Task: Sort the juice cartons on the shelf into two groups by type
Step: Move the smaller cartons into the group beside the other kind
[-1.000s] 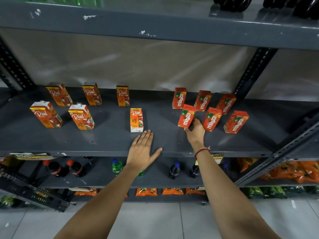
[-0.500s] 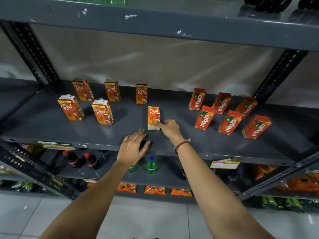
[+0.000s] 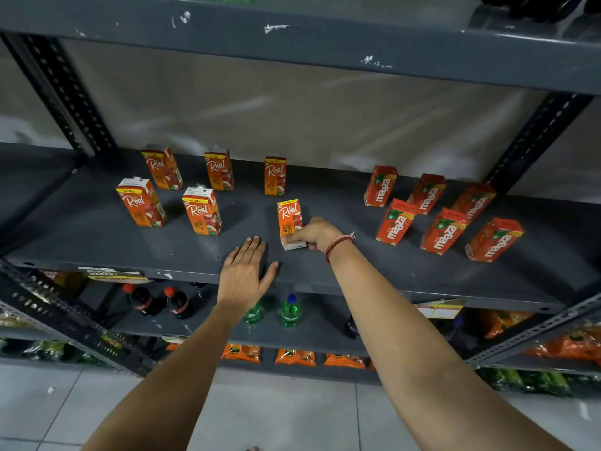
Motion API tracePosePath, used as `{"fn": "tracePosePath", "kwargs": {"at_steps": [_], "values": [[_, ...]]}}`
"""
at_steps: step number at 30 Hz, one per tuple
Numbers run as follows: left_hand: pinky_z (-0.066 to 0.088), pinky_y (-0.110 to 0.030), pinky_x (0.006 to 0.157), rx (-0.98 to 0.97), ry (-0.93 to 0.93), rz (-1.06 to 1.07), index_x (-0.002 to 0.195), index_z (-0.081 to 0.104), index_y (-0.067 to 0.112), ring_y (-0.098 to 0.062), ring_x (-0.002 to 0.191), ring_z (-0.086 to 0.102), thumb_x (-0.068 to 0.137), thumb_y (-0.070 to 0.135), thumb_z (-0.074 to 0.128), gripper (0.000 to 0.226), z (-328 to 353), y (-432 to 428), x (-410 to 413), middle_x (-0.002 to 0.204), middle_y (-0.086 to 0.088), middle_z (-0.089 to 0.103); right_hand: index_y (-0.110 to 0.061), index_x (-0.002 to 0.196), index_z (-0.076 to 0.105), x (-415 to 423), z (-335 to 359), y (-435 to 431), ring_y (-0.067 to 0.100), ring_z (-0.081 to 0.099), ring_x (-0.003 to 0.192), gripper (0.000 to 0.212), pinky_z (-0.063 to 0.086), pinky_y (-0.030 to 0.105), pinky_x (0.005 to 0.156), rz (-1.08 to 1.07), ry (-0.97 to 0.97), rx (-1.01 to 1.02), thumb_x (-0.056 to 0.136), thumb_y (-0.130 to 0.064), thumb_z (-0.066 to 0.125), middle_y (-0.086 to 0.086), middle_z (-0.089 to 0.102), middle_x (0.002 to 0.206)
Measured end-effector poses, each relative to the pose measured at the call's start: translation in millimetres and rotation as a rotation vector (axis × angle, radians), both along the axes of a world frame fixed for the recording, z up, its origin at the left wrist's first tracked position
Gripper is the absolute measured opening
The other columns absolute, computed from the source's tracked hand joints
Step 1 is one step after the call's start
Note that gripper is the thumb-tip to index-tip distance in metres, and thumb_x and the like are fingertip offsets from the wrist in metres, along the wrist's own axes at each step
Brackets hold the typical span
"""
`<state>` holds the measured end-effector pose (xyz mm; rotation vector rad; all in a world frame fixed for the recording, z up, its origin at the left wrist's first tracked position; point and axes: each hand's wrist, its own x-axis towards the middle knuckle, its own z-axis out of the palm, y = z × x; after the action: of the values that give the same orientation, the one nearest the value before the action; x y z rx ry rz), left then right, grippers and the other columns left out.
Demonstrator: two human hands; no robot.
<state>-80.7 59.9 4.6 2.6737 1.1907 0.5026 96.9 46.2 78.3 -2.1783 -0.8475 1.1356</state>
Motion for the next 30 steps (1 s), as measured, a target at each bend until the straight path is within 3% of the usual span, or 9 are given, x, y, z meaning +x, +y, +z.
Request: {"fn": "tracePosePath", "kwargs": {"at_steps": [3, 6, 10, 14, 23, 28, 30], "values": [[0.033, -0.043, 0.106, 0.004, 0.004, -0.008, 0.127, 0.051, 0.003, -0.029, 0.129, 0.042, 0.089, 0.049, 0.026, 0.065, 0, 0, 0, 0.137, -0.017, 0.049, -0.007, 0.115, 0.053, -1, -7, -6, 0.025, 0.058, 0.113, 0.061, 0.045, 0.032, 0.088, -0.007, -0.065, 0.043, 0.067, -0.031, 0.082, 0.010, 0.061, 0.120], [0.032, -0.043, 0.106, 0.012, 0.011, -0.011, 0.128, 0.050, 0.003, -0.029, 0.129, 0.042, 0.089, 0.049, 0.026, 0.065, -1, 0, -1, 0.137, -0.017, 0.049, -0.007, 0.110, 0.061, -2, -17, -15, 0.025, 0.060, 0.112, 0.056, 0.049, 0.038, 0.099, -0.034, -0.001, 0.122, 0.064, -0.029, 0.084, 0.010, 0.065, 0.119], [0.033, -0.043, 0.105, 0.014, 0.016, -0.005, 0.128, 0.050, 0.002, -0.029, 0.129, 0.043, 0.090, 0.048, 0.026, 0.065, -1, 0, -1, 0.136, -0.017, 0.050, -0.022, 0.083, 0.054, -8, -33, -30, 0.019, 0.062, 0.099, 0.041, 0.050, 0.039, 0.097, -0.173, 0.100, 0.319, 0.059, -0.022, 0.087, 0.009, 0.068, 0.112], [0.031, -0.042, 0.107, 0.011, 0.031, -0.004, 0.130, 0.048, 0.003, -0.028, 0.131, 0.040, 0.090, 0.049, 0.023, 0.066, -2, 0, -1, 0.138, -0.017, 0.048, -0.028, 0.077, 0.056, -14, -41, -39, 0.013, 0.065, 0.090, 0.033, 0.052, 0.037, 0.093, -0.196, 0.131, 0.437, 0.063, -0.021, 0.085, -0.006, 0.068, 0.089], [0.031, -0.044, 0.106, 0.014, 0.018, -0.010, 0.130, 0.048, 0.003, -0.029, 0.131, 0.040, 0.089, 0.050, 0.022, 0.067, -2, -1, -1, 0.138, -0.017, 0.047, -0.023, 0.084, 0.059, -19, -38, -45, 0.008, 0.063, 0.083, 0.033, 0.048, 0.019, 0.076, -0.183, 0.048, 0.513, 0.062, -0.023, 0.085, -0.004, 0.069, 0.090], [0.029, -0.042, 0.108, 0.011, 0.024, -0.013, 0.132, 0.046, 0.004, -0.027, 0.132, 0.038, 0.088, 0.052, 0.021, 0.069, 0, 0, -2, 0.140, -0.016, 0.046, -0.011, 0.101, 0.059, -20, -34, -34, 0.017, 0.066, 0.096, 0.050, 0.052, 0.029, 0.087, -0.176, -0.071, 0.528, 0.060, -0.023, 0.086, 0.008, 0.071, 0.106], [0.029, -0.041, 0.108, 0.006, 0.025, -0.022, 0.132, 0.045, 0.003, -0.027, 0.132, 0.038, 0.088, 0.053, 0.021, 0.071, 0, 1, -4, 0.141, -0.016, 0.045, -0.010, 0.105, 0.059, -23, -30, -25, 0.020, 0.065, 0.101, 0.053, 0.048, 0.027, 0.087, -0.154, -0.110, 0.529, 0.061, -0.022, 0.086, 0.009, 0.070, 0.109]]}}
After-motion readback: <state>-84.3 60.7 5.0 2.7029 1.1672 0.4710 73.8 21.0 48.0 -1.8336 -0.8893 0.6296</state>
